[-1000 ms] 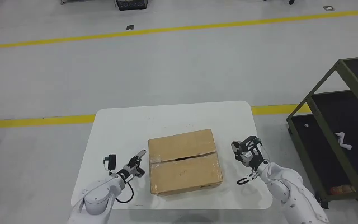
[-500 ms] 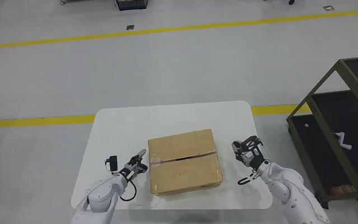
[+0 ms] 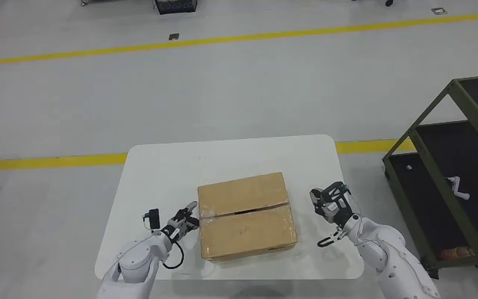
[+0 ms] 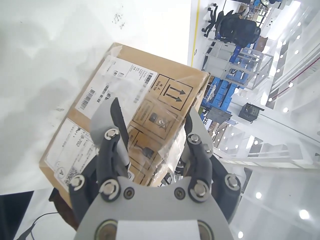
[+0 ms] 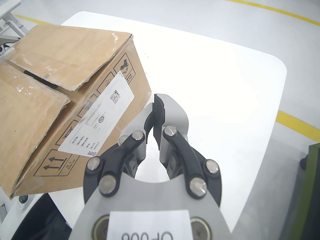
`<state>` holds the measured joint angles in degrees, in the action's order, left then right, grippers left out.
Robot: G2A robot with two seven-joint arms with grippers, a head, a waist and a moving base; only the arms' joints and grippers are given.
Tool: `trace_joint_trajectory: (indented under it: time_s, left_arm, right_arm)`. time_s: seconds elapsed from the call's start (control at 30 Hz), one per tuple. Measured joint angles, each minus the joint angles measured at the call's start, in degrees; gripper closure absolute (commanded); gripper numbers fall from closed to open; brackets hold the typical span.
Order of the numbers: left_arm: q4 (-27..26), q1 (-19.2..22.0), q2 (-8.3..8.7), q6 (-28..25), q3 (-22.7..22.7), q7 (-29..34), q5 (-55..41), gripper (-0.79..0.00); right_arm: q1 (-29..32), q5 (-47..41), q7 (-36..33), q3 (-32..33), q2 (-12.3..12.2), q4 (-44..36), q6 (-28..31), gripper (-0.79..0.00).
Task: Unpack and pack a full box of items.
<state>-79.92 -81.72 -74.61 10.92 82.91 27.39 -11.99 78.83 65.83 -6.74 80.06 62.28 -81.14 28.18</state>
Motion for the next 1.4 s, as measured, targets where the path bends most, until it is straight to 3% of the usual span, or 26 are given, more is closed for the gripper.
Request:
trace_joint_trajectory:
  time_s: [0.1,0.2,0.33,0.43,0.77,1.07,1.2,1.4]
  left_arm:
    - [0.28,0.22,0.03,-0.03,-0.21,0.00,-0.41,-0.342]
    - [0.53,0.45,0.07,-0.07,-0.39,0.06,-0.78,-0.249]
    - [0.95,0.75,0.15,-0.37,-0.63,0.39,-0.96,-0.065]
    - [1.16,0.91,0.23,-0.76,-0.86,0.58,-0.81,0.000]
    - [0.08,-0.05,0.77,-1.04,0.52,-0.67,-0.09,0.000]
    - [-5.40,-2.31,1.97,-1.00,2.93,-1.79,7.35,0.000]
    - [-7.68,-3.54,2.46,-0.29,3.23,-3.10,12.70,0.000]
    - [-9.26,-4.31,2.62,0.26,3.35,-3.56,13.06,0.000]
  right_arm:
    - [-0.15,0.02,-0.13,-0.09,0.02,0.02,-0.09,0.000]
    - [-0.26,-0.01,-0.17,-0.15,0.03,0.05,-0.15,0.000]
    - [-0.31,0.07,-0.04,-0.22,0.04,0.10,-0.22,0.000]
    - [-0.32,0.02,-0.02,-0.25,0.05,0.14,-0.34,0.000]
    - [-0.25,0.08,0.01,-0.39,0.06,0.00,-0.40,0.000]
    - [0.43,0.10,0.79,-0.24,0.01,-0.99,-0.20,0.000]
    - [1.33,-0.35,3.62,0.33,-0.03,-2.32,0.41,0.000]
    - [2.98,2.37,8.09,0.36,-0.30,-5.92,3.96,0.000]
